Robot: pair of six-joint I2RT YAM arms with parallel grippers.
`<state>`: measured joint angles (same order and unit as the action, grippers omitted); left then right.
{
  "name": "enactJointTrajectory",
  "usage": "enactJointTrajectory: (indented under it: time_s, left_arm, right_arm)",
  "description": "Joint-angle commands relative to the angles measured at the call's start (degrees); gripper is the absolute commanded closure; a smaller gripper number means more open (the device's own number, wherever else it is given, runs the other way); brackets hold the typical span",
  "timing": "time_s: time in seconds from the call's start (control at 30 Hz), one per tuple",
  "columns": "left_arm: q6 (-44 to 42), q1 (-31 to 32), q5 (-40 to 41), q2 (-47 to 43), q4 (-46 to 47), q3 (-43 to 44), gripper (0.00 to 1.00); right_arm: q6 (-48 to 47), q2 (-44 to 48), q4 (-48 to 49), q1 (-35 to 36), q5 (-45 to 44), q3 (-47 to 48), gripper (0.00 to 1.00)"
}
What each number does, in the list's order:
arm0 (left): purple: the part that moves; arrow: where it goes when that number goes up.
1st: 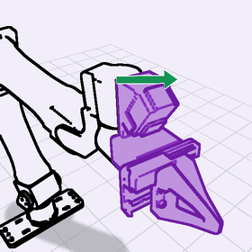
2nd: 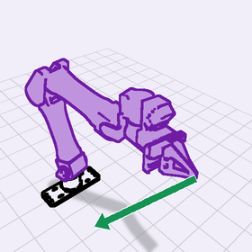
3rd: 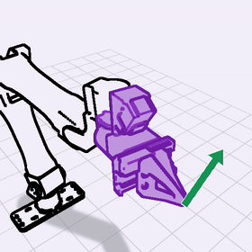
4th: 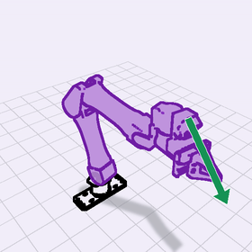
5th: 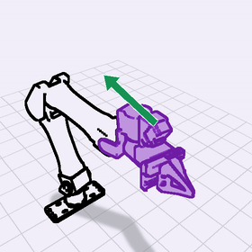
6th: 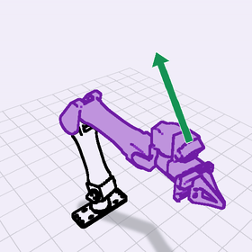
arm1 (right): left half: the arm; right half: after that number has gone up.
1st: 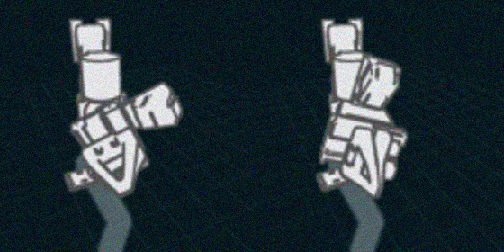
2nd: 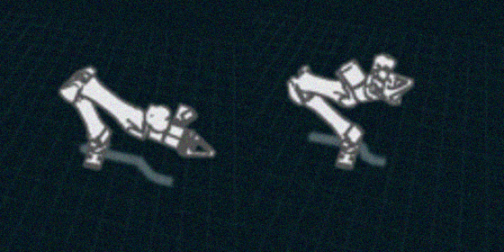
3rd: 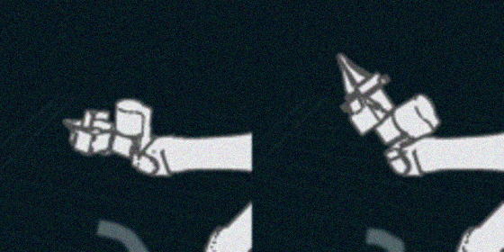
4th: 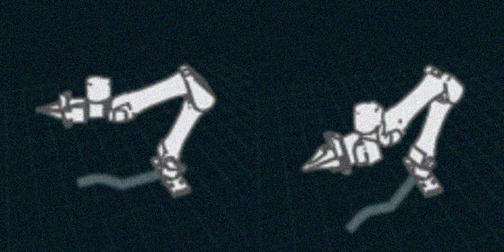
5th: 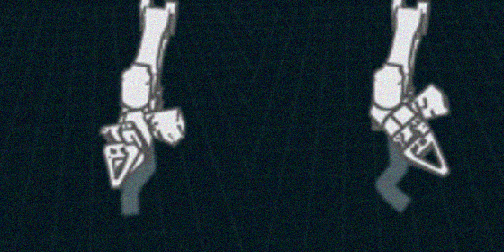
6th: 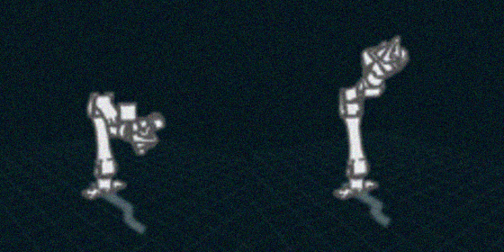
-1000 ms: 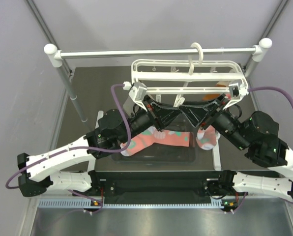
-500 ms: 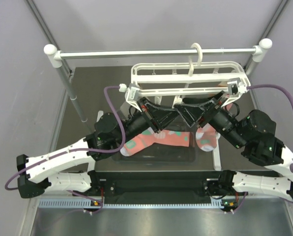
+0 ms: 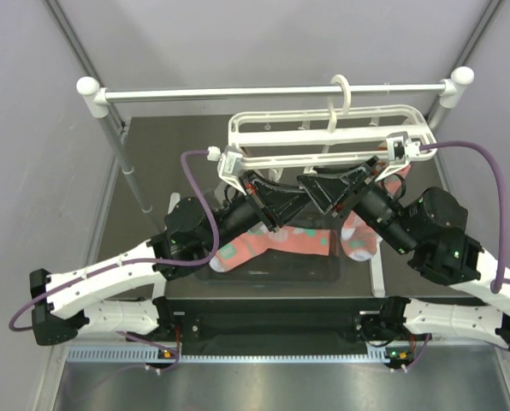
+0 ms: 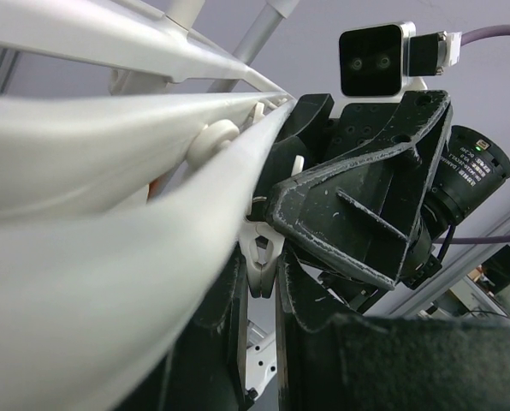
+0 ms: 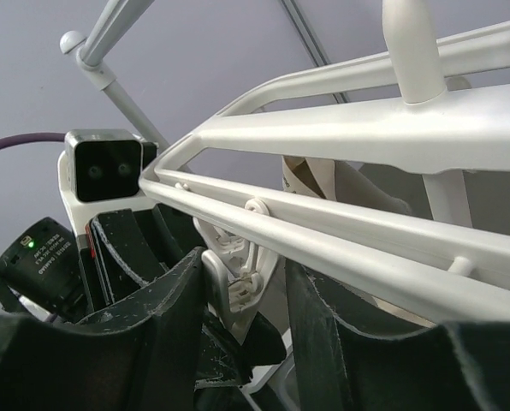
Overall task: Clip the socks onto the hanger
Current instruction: Open the clamp at the hanger.
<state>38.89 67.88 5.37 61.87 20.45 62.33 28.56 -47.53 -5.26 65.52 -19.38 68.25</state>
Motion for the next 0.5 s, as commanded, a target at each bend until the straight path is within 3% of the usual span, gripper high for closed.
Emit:
enactJointTrajectory:
  time_s: [0.0,0.1,0.2,0.27,0.37,0.47]
  left_arm:
    - [0.4,0.1,-2.1,-1.2,4.1,-0.3,1.00]
    - [0.1,0.2,-2.1,-1.6,4.1,-0.5,1.00]
    - [-0.4,0.1,-1.4,-1.7,3.1,-0.5,1.00]
    - [-1.0,0.2,-0.1,-1.8,0.3,-0.5,1.00]
    - [-2.0,0.1,2.8,-2.2,-4.5,0.2,0.74]
    - [-3.5,0.2,4.6,-3.3,-5.3,-1.0,0.65]
  right_arm:
    - [-0.2,-0.1,3.3,0.4,-0.3,0.1,0.60]
    - [-0.3,-0.1,3.1,0.4,-0.4,0.0,0.73]
    - [-0.8,-0.2,2.3,0.4,-0.7,0.5,0.99]
    - [-1.0,-0.3,1.6,0.3,-0.9,1.1,1.00]
    - [-1.4,-0.7,-0.1,0.3,-1.9,2.2,1.00]
    - [-1.7,-1.0,-1.7,0.3,-2.0,3.0,1.00]
